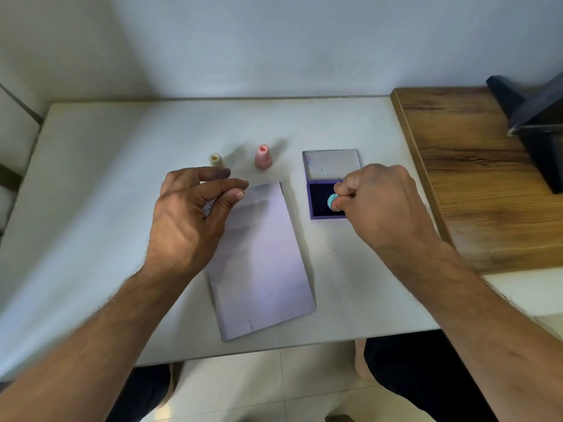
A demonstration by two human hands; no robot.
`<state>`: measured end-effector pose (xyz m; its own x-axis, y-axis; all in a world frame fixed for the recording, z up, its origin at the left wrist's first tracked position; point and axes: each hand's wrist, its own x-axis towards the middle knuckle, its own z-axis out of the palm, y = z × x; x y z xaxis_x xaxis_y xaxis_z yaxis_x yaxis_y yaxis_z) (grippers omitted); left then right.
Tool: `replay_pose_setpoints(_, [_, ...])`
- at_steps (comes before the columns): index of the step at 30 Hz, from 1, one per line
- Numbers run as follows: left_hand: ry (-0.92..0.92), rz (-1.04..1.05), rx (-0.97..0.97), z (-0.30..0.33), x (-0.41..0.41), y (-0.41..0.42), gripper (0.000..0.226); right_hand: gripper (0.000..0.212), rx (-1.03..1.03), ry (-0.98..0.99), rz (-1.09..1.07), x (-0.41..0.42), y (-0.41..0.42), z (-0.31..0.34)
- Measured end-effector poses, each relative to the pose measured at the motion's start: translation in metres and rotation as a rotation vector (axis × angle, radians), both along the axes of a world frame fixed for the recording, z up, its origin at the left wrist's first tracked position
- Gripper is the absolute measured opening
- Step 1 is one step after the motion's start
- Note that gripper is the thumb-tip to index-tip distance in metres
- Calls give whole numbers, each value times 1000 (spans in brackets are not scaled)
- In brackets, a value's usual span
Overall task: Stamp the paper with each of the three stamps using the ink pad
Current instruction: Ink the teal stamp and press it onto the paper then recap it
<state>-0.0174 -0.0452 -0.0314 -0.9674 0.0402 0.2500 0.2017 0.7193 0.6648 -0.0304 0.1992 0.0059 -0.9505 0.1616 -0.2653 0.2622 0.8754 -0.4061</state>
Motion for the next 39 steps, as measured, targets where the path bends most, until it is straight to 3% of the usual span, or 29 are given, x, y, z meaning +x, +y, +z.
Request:
replay_pose_setpoints(2, [7, -6, 1, 0, 1, 0, 19, 14, 66, -9, 12, 0, -2, 0])
replay_pose_setpoints(5, [8, -5, 4, 2, 2, 0, 19, 8, 159, 186, 75, 5, -2, 0])
replay_pose_setpoints(10, [15, -2, -4, 4, 2, -1, 18, 18, -129, 64, -74, 4, 1, 4])
replay_pose_setpoints(13, [31, -12, -15, 4, 3, -1, 19, 27, -117, 48, -55, 4, 2, 3])
replay_pose_setpoints(15, [35, -14, -19, 4, 3, -2, 19, 22, -113, 27, -42, 4, 2, 2])
replay_pose_setpoints(18, [25, -9, -14, 3, 3, -3, 18, 13, 32, 155, 33, 5, 1, 2])
replay_pose_setpoints(24, [5, -17, -9, 1, 3, -3, 19, 18, -90, 123, -29, 5, 3, -1])
replay_pose_setpoints(39, [15, -36, 5, 2, 5, -2, 18, 13, -79, 184, -13, 7, 6, -10])
